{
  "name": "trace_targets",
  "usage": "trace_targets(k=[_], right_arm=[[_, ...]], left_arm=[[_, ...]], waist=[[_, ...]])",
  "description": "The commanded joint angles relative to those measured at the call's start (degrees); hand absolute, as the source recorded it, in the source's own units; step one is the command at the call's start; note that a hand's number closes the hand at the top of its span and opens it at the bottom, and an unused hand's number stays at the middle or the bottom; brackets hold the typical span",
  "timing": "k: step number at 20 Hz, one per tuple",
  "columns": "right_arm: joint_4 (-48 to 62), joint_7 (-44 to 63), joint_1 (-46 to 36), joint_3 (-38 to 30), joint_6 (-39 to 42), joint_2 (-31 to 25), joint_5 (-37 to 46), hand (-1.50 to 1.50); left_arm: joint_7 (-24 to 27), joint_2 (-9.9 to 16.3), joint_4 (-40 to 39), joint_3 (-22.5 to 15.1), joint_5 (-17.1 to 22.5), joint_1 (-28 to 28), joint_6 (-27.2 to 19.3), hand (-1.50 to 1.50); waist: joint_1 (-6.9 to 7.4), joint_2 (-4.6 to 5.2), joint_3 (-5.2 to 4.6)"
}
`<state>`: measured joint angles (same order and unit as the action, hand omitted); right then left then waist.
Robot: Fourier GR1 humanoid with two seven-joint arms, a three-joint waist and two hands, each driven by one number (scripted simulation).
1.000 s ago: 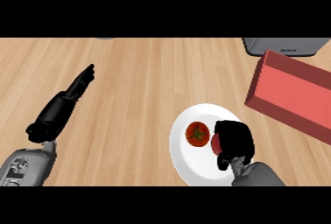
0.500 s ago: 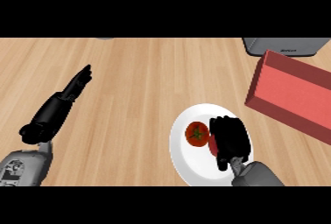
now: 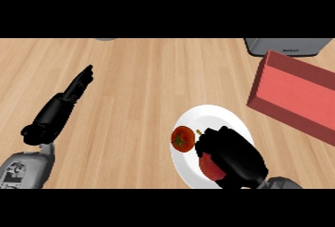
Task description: Pick the pear from the plate and place it in the cardboard box
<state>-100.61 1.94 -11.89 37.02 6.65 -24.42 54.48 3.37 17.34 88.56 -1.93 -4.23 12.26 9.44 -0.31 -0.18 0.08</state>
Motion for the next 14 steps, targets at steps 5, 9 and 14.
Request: trace_targets(k=[5,9,14], right_arm=[[-20.49,-8.22,6.09,-11.92,0.9,-10.95,-8.83,1.5],[-20.33,-0.68,3.96,-25.06,1.06,-7.19,-18.06,1.5],[-14.79,5.18,0.81,-36.49,1.99,-5.99,-24.95,1.5]], left_arm=[[-1.19,0.41,2.24,0.48,-1.03,-0.87,0.35,0.0],[-0.97,-0.14,2.01,1.12,0.5,-1.58,0.82,0.0],[1.16,-1.56,1.6,-0.63,-1.93,-2.28,-0.22,0.0]], waist=[[-0.45,-0.09,-0.07],[-0.41,-0.06,-0.08],[0.19,0.17,-0.08]])
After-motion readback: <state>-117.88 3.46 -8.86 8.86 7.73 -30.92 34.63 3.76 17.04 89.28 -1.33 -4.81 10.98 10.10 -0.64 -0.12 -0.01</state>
